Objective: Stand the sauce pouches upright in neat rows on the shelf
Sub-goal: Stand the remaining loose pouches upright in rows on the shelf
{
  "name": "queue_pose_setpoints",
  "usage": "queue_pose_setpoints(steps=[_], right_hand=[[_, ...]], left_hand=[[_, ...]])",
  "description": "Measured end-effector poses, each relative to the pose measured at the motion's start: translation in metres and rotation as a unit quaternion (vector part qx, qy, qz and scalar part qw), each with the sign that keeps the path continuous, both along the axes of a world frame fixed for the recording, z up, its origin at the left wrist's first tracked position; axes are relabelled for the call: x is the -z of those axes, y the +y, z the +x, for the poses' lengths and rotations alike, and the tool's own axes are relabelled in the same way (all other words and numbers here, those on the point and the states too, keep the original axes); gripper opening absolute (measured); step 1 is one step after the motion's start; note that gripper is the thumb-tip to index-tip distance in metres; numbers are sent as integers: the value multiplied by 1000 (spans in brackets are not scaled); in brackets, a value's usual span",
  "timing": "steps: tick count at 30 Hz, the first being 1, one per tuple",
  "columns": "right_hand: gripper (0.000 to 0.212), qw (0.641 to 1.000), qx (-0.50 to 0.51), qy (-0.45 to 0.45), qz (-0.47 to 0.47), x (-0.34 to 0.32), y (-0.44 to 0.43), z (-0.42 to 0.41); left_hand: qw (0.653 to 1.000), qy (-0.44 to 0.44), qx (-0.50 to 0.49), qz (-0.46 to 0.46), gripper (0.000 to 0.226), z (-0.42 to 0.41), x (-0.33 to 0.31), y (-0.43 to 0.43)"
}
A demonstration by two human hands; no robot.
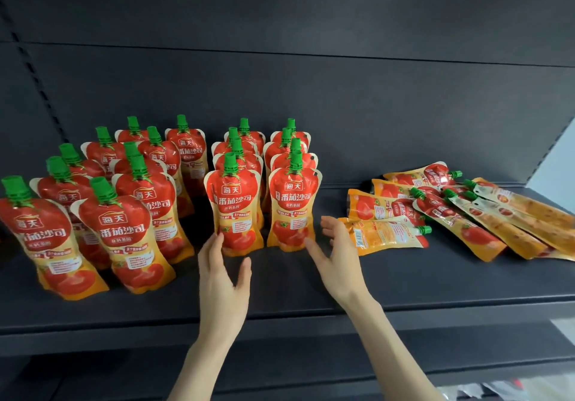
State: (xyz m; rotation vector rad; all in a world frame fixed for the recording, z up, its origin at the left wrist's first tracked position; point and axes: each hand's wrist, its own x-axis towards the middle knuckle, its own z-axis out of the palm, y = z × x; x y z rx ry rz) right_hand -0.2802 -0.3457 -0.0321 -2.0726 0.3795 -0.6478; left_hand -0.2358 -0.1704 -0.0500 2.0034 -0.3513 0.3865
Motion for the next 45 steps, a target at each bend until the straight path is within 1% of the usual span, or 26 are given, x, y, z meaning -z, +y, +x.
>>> queue_pose_setpoints(steps=[4, 6, 10, 13, 15, 17, 19, 21, 22, 24, 26, 28, 30, 34, 37, 39, 41, 43, 45], right_hand=[[26, 999, 38, -16, -3, -12, -31, -24], [19, 998, 57, -14, -3, -15, -52, -35], [25, 993, 117, 0, -22, -20, -104, -54], [26, 991, 134, 2, -22, -21, -148, -65], [24, 991, 127, 0, -51, -21, -178, -72], [25, 988, 117, 17, -103, -20, -208, -80], [28, 976, 125, 77, -162, -17, -236, -85], [37, 956, 129, 155, -213, -12, -257, -88], [41, 949, 117, 178, -231, -11, -264, -90], [43, 942, 87, 189, -264, -9, -272, -92], [38, 946, 60, 171, -269, -10, -276, -93], [32, 960, 39, 147, -235, -11, -278, -93], [30, 973, 18, 135, -189, -10, -278, -90], [31, 982, -7, 131, -136, -5, -276, -89], [41, 982, -15, 160, -97, -1, -278, -92], [50, 984, -13, 175, -36, -1, -278, -93], [55, 984, -15, 172, 37, -2, -281, -94], [53, 982, -31, 147, 111, -6, -284, -95], [51, 977, -59, 119, 164, -9, -285, -97]], left_hand=[[997, -29, 66, -15, 36, -19, -1, -27], [994, -34, 106, -10, 30, -23, -6, -51], [984, -44, 169, 25, 24, -28, -15, -109], [976, -56, 197, 70, 24, -30, -20, -156], [970, -74, 196, 124, 28, -29, -22, -187], [963, -73, 186, 183, 34, -28, -21, -213], [953, -57, 168, 247, 45, -27, -14, -231], [936, -73, 130, 320, 58, -31, -6, -239], [927, -78, 114, 350, 62, -34, -3, -241], [912, -79, 80, 395, 63, -42, -1, -243], [901, -84, 48, 423, 60, -50, -1, -244], [897, -98, 26, 431, 58, -59, -2, -245], [893, -104, 11, 437, 57, -67, -4, -245], [895, -111, -12, 432, 54, -79, -7, -246], [891, -115, -15, 439, 51, -85, -10, -246], [887, -117, -10, 446, 49, -85, -13, -245], [887, -125, -4, 445, 48, -85, -16, -245], [896, -135, -13, 424, 44, -84, -22, -244], [928, -111, -29, 356, 34, -84, -33, -242]])
